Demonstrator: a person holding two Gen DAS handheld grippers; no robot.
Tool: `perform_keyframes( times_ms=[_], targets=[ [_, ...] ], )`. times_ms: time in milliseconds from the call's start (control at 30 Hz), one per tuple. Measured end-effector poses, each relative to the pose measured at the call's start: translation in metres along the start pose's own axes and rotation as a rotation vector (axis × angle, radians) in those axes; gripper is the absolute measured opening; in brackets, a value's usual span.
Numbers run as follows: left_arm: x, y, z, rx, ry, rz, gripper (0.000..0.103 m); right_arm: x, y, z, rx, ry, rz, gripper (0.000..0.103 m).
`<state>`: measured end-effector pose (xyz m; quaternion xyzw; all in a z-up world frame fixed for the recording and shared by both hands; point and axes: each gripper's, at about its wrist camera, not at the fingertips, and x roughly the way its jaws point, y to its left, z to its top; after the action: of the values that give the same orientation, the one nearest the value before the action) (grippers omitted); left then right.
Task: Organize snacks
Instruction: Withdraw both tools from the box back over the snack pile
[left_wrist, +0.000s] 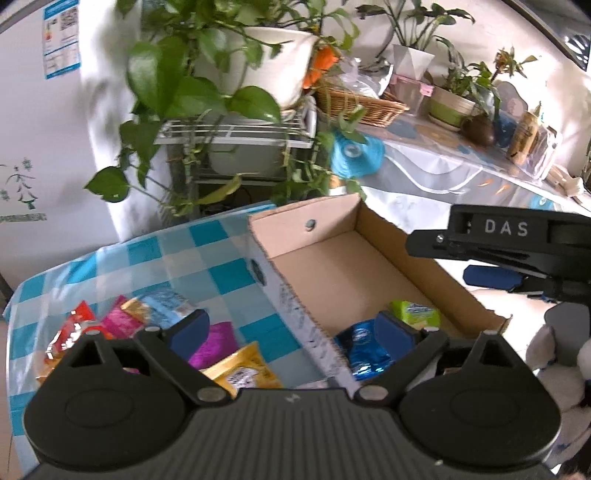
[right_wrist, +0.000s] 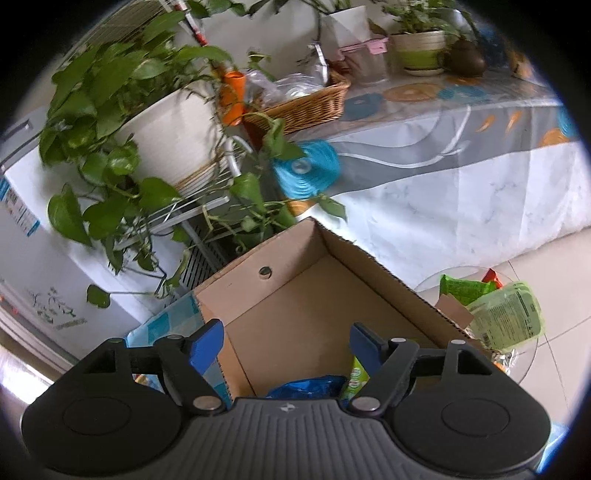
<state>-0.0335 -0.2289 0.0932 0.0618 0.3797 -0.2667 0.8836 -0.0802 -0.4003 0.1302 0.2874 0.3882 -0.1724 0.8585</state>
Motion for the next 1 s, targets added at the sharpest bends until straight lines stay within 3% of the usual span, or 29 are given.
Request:
perform_keyframes(
  times_ms=[267, 533, 800, 1000],
  targets=[
    [-0.012, 0.041, -0.005, -0.009, 0.004, 0.031, 0.096, 0.006, 0.021, -0.003, -0.071, 0.009, 0.007, 0.083],
    [-0.025, 0.113, -0.007, -0.077, 0.002, 0.113, 0.098, 0.011, 0.042, -0.009, -0.143, 0.022, 0.040, 0.083],
    [-0.017, 0.179, -0.023, -0.215, 0.050, 0.189, 0.098, 0.016, 0.073, -0.022, -0.247, 0.063, 0.144, 0.083],
    [0.000, 0.185, -0.041, -0.285, 0.101, 0.171, 0.098, 0.022, 0.102, -0.043, -0.376, 0.127, 0.229, 0.083]
  ],
)
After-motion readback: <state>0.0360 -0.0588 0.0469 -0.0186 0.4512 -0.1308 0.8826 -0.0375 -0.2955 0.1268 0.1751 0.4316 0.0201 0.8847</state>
